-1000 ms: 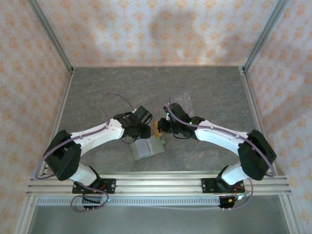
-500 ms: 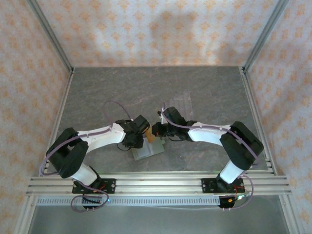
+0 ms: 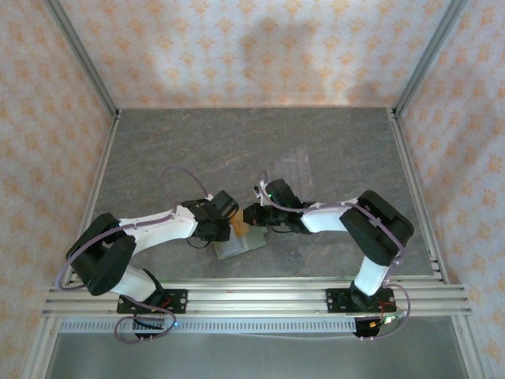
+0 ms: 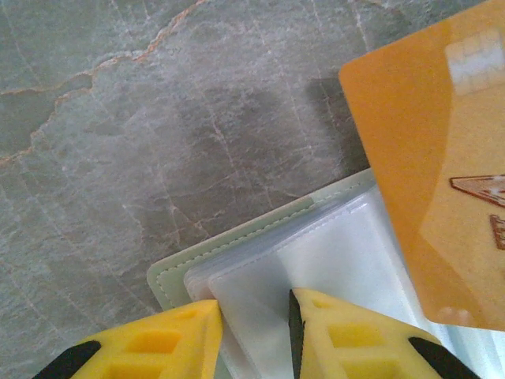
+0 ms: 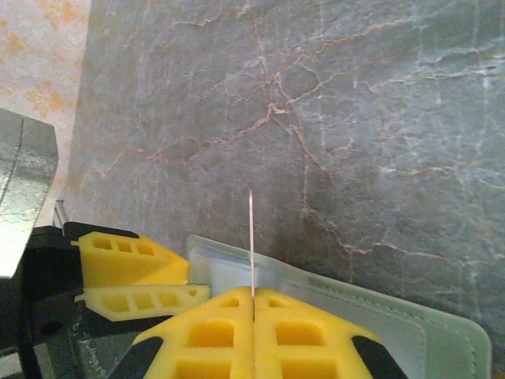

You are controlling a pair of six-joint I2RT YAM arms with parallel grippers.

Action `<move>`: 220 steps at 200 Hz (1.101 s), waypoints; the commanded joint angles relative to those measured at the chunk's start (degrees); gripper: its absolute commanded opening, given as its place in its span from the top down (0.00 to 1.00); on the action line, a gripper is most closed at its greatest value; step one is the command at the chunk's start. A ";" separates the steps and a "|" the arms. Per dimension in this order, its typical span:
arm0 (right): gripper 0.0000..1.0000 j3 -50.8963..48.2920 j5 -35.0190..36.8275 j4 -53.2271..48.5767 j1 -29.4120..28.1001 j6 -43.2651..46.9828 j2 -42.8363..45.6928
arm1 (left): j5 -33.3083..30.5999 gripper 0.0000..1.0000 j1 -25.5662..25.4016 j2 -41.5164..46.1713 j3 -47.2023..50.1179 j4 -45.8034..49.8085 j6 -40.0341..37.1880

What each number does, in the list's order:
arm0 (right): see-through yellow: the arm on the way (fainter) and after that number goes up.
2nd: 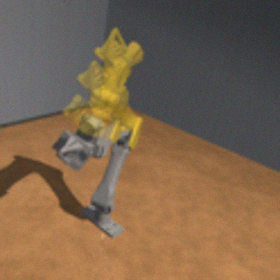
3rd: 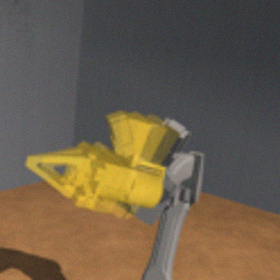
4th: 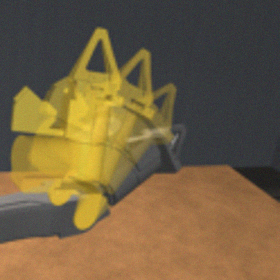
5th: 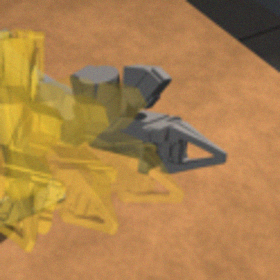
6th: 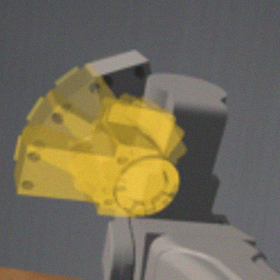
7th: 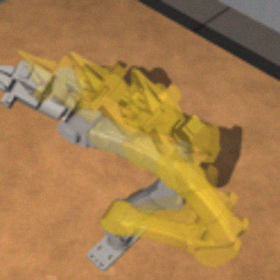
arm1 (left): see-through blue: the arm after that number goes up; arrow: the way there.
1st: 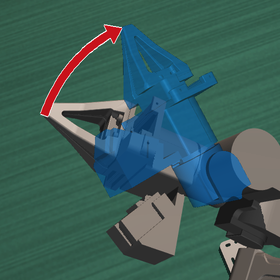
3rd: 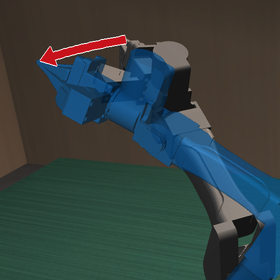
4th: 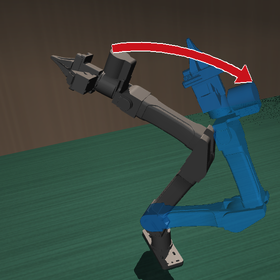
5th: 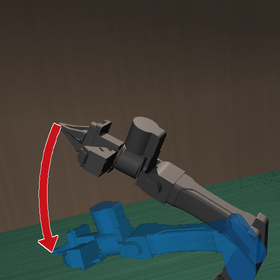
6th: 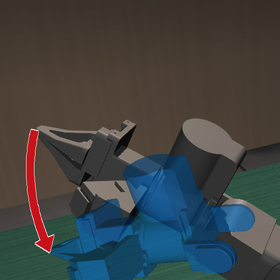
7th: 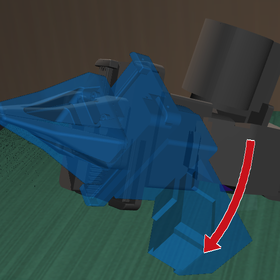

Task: Put the credit cards into the card holder
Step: Insert the credit card into the card slot.

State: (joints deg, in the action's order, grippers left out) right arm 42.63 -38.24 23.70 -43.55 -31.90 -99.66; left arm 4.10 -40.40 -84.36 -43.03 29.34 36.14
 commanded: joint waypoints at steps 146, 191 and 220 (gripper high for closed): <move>1.00 -0.61 -0.27 -4.62 0.24 0.63 -1.14 | -1.99 0.71 0.06 -2.79 4.97 1.86 1.39; 1.00 -1.54 -0.05 -5.44 0.22 0.44 -0.71 | -2.25 0.72 0.06 -2.70 5.56 1.55 1.73; 1.00 -2.82 0.16 -5.86 0.24 0.05 0.32 | -2.43 0.72 0.06 -2.66 5.76 1.33 1.91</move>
State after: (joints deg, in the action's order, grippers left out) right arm 41.95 -39.86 21.78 -43.29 -33.12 -101.06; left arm 3.81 -40.40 -83.46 -41.43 27.38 37.23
